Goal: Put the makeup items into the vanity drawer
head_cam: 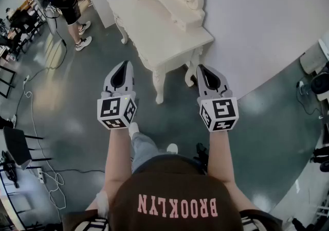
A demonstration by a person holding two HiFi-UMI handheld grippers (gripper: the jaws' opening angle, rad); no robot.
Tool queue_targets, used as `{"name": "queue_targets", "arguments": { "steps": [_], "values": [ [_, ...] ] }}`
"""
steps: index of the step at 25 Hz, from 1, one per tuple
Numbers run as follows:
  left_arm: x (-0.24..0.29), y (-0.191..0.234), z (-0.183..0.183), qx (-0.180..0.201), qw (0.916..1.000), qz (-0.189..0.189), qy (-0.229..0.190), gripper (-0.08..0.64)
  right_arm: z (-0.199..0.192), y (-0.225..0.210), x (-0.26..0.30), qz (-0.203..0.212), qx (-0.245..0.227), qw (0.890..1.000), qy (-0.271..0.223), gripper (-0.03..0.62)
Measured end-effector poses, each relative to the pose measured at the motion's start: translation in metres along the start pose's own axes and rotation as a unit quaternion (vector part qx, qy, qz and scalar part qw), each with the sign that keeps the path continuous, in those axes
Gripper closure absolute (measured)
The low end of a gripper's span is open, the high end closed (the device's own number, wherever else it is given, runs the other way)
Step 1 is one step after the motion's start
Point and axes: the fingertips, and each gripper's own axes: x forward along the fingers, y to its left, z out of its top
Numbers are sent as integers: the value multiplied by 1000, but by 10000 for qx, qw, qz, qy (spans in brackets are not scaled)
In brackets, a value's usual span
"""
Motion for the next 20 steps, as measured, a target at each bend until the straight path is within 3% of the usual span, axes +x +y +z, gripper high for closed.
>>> {"name": "queue_targets", "arguments": {
  "steps": [9,20],
  "values": [
    [2,45,2,219,9996,184,-27,554,3,25,39,66,106,9999,-75,595],
    [43,161,10,193,9997,116,-22,554,26,76,140,-181,397,9988,-203,595]
  ]
}}
